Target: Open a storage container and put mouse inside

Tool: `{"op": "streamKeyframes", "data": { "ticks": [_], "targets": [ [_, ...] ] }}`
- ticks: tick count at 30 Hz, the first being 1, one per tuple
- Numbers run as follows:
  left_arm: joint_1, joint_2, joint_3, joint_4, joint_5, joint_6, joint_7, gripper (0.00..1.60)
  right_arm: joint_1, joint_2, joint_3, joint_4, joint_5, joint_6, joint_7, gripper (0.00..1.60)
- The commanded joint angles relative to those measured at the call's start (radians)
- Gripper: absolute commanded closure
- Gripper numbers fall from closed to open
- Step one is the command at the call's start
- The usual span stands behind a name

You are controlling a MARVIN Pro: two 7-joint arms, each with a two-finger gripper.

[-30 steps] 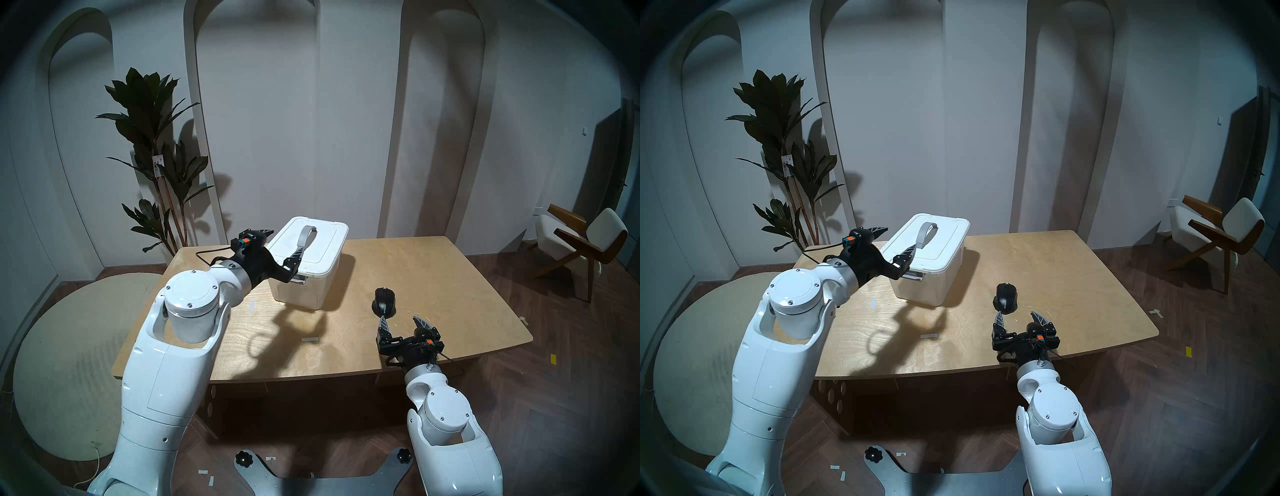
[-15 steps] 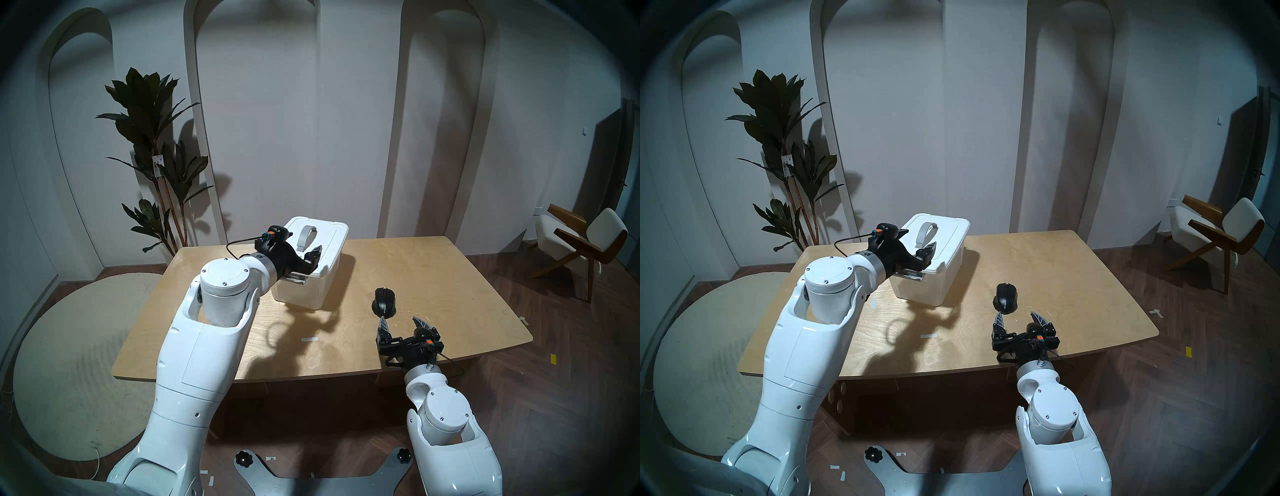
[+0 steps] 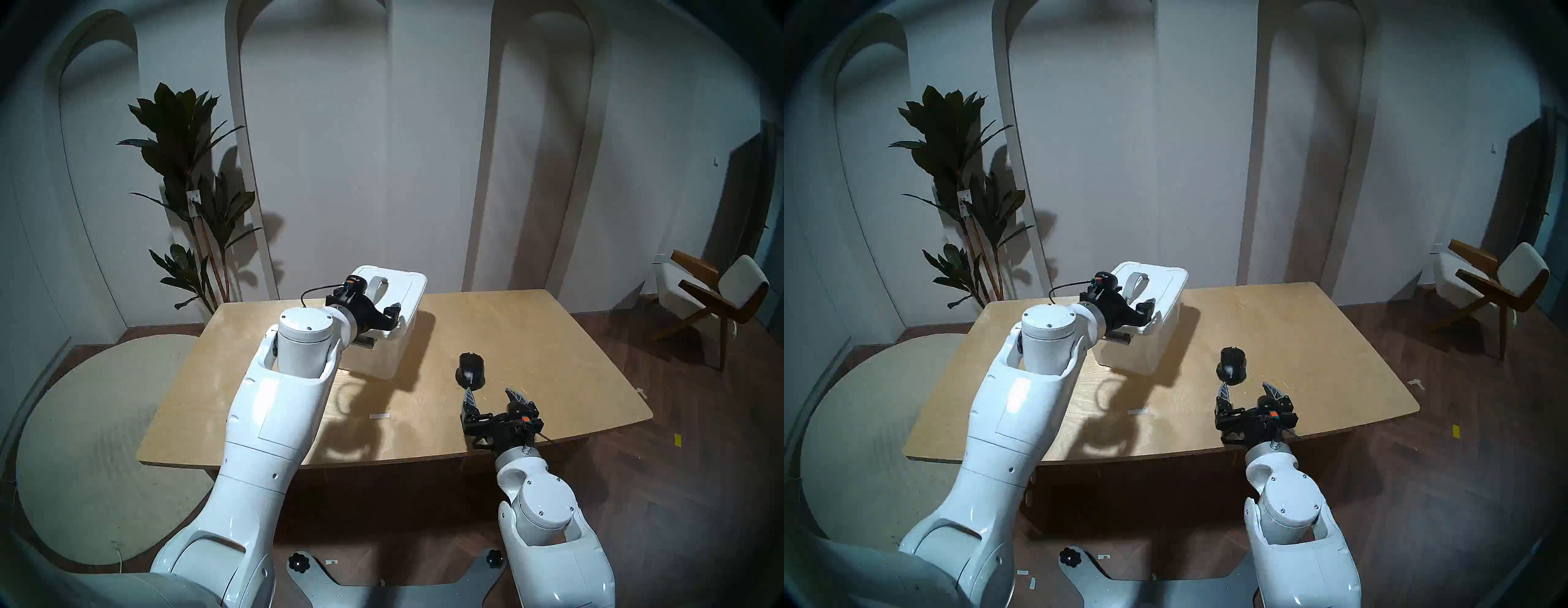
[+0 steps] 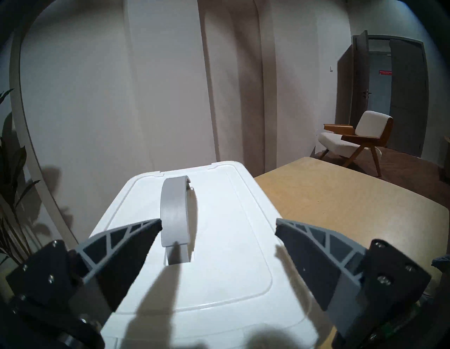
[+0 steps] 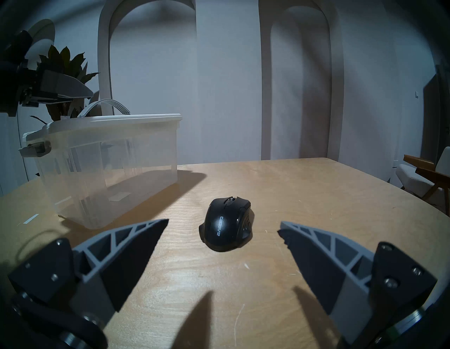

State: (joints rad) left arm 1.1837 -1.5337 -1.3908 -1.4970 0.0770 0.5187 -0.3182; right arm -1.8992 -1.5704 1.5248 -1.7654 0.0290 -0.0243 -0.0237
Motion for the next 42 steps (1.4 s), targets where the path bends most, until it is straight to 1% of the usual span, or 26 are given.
{"op": "streamKeyframes", "data": {
  "ticks": [1, 3, 6, 8, 9, 10, 11, 15, 19, 20, 21, 22, 25, 26, 27, 28, 29, 30, 31, 32, 34, 38, 39, 41, 42],
  "targets": [
    [-0.112, -0.058, -0.009, 0.058, 0.025, -0.006, 0.03, 0.0, 0.007, 0.003, 0.003, -0.021, -0.003, -0.006, -0.001, 0.0],
    [-0.139, -0.07, -0.013, 0.096, 0.043, -0.002, 0.052, 0.0, 0.007, 0.003, 0.003, -0.021, -0.003, -0.006, -0.001, 0.0],
    [-0.15, -0.08, -0.017, 0.111, 0.054, -0.003, 0.069, 0.0, 0.007, 0.003, 0.003, -0.022, -0.003, -0.006, -0.001, 0.0],
    [-0.184, -0.088, -0.016, 0.147, 0.068, 0.004, 0.085, 0.0, 0.007, 0.003, 0.003, -0.022, -0.003, -0.007, -0.001, 0.0],
    [-0.159, -0.097, -0.023, 0.13, 0.071, -0.005, 0.092, 0.0, 0.007, 0.003, 0.003, -0.023, -0.003, -0.007, -0.001, 0.0],
    [-0.194, -0.099, -0.019, 0.165, 0.075, 0.002, 0.095, 0.0, 0.007, 0.003, 0.003, -0.023, -0.003, -0.007, -0.001, 0.0],
    [-0.183, -0.108, -0.025, 0.161, 0.08, -0.001, 0.106, 0.0, 0.007, 0.003, 0.003, -0.023, -0.003, -0.007, -0.001, 0.0],
    [-0.219, -0.128, -0.035, 0.218, 0.088, 0.005, 0.126, 0.0, 0.006, 0.004, 0.003, -0.024, -0.003, -0.007, -0.001, 0.0],
    [-0.249, -0.149, -0.053, 0.273, 0.085, 0.005, 0.13, 0.0, 0.006, 0.004, 0.003, -0.025, -0.004, -0.007, -0.001, 0.0],
    [-0.291, -0.156, -0.066, 0.321, 0.064, 0.019, 0.12, 0.0, 0.006, 0.004, 0.003, -0.025, -0.004, -0.007, -0.001, 0.0],
    [-0.24, -0.157, -0.081, 0.283, 0.062, -0.008, 0.113, 0.0, 0.005, 0.004, 0.003, -0.026, -0.005, -0.007, -0.002, 0.0],
    [-0.275, -0.149, -0.08, 0.325, 0.064, -0.003, 0.109, 0.0, 0.005, 0.004, 0.002, -0.026, -0.005, -0.007, -0.002, 0.0],
    [-0.299, -0.143, -0.103, 0.381, 0.053, -0.01, 0.1, 0.0, 0.005, 0.004, 0.002, -0.027, -0.006, -0.007, -0.002, 0.0],
    [-0.29, -0.143, -0.11, 0.38, 0.052, -0.02, 0.099, 0.0, 0.004, 0.004, 0.002, -0.028, -0.006, -0.007, -0.002, 0.0],
    [-0.312, -0.14, -0.113, 0.412, 0.049, -0.02, 0.096, 0.0, 0.004, 0.004, 0.002, -0.028, -0.006, -0.007, -0.002, 0.0],
    [-0.315, -0.137, -0.112, 0.421, 0.053, -0.027, 0.096, 0.6, 0.003, 0.005, 0.002, -0.029, -0.006, -0.007, -0.002, 0.0],
    [-0.323, -0.134, -0.11, 0.432, 0.054, -0.035, 0.092, 1.02, 0.003, 0.005, 0.002, -0.03, -0.007, -0.007, -0.002, 0.0],
    [-0.342, -0.132, -0.108, 0.456, 0.052, -0.04, 0.083, 1.6, 0.002, 0.005, 0.002, -0.031, -0.007, -0.007, -0.002, 0.0],
    [-0.328, -0.13, -0.101, 0.44, 0.06, -0.056, 0.081, 1.6, 0.002, 0.005, 0.002, -0.032, -0.008, -0.006, -0.002, 0.0],
    [-0.361, -0.128, -0.097, 0.479, 0.056, -0.06, 0.071, 1.6, 0.001, 0.005, 0.002, -0.034, -0.008, -0.006, -0.003, 0.0],
    [-0.363, -0.118, -0.065, 0.461, 0.074, -0.059, 0.058, 1.6, 0.0, 0.005, 0.002, -0.034, -0.009, -0.006, -0.003, 0.0],
    [-0.324, -0.124, -0.048, 0.355, 0.067, -0.052, 0.029, 1.6, 0.001, 0.004, 0.003, -0.033, -0.01, -0.006, -0.002, 0.0],
    [-0.332, -0.124, -0.043, 0.357, 0.07, -0.06, 0.027, 1.6, 0.001, 0.004, 0.003, -0.032, -0.01, -0.006, -0.002, 0.0],
    [-0.325, -0.12, -0.037, 0.321, 0.074, -0.06, 0.021, 1.6, 0.002, 0.004, 0.003, -0.031, -0.01, -0.006, -0.002, 0.0],
    [-0.33, -0.116, -0.036, 0.316, 0.08, -0.064, 0.027, 1.6, 0.002, 0.004, 0.003, -0.031, -0.01, -0.006, -0.002, 0.0]
  ]
}}
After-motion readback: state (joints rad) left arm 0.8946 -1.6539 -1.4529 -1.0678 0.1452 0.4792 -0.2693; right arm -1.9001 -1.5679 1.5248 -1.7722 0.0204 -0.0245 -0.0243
